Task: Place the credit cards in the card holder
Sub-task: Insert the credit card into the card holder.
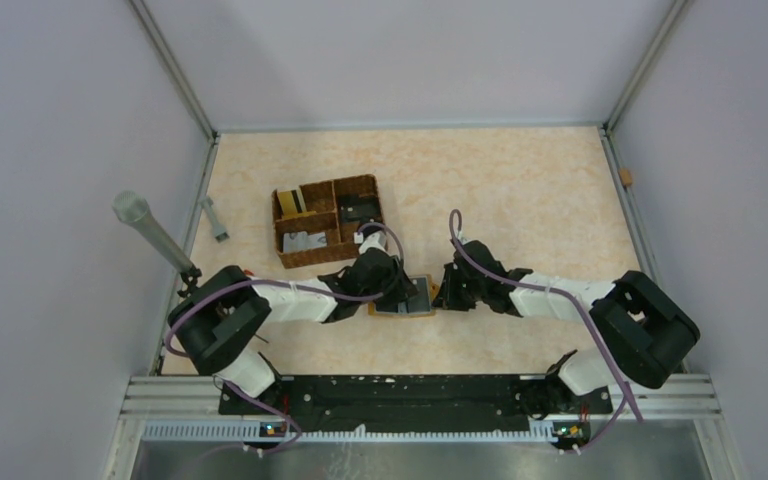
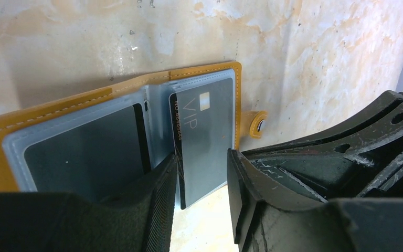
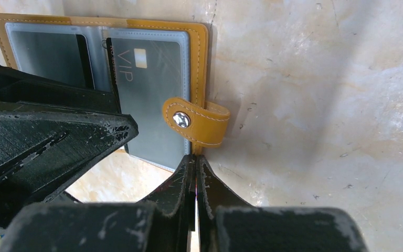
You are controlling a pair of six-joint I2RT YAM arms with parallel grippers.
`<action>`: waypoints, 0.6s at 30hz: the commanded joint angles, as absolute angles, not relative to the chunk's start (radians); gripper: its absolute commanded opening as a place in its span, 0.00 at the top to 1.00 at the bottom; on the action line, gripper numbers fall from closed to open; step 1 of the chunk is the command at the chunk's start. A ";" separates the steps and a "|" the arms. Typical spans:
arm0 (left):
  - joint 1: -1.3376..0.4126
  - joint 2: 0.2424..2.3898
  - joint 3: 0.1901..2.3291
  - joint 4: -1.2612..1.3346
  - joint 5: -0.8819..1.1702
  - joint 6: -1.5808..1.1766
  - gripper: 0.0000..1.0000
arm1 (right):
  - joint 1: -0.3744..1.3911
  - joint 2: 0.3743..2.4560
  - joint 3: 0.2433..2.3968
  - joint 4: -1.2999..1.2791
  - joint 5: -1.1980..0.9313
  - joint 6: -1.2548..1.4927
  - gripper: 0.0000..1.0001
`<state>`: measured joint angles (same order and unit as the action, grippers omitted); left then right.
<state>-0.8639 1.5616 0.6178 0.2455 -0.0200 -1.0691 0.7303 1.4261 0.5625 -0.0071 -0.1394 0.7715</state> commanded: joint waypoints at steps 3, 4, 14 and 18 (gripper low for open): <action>-0.881 1.550 0.648 0.224 -0.037 -1.016 0.49 | 0.739 1.387 0.566 0.043 -0.122 0.783 1.00; -0.881 1.524 0.642 0.221 -0.050 -1.002 0.45 | 0.739 1.377 0.568 0.030 -0.112 0.780 1.00; -0.845 1.225 0.678 -0.115 -0.170 -0.860 0.10 | 0.739 1.228 0.631 -0.157 -0.029 0.722 0.68; -0.784 1.164 0.611 -0.118 -0.099 -0.861 0.08 | 0.740 1.158 0.641 -0.152 -0.046 0.685 0.60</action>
<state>-0.8333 1.2106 0.6510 -0.0429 -0.1211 -0.8970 0.7307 1.2335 0.5812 -0.1394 -0.0544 0.7326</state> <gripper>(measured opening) 0.921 0.383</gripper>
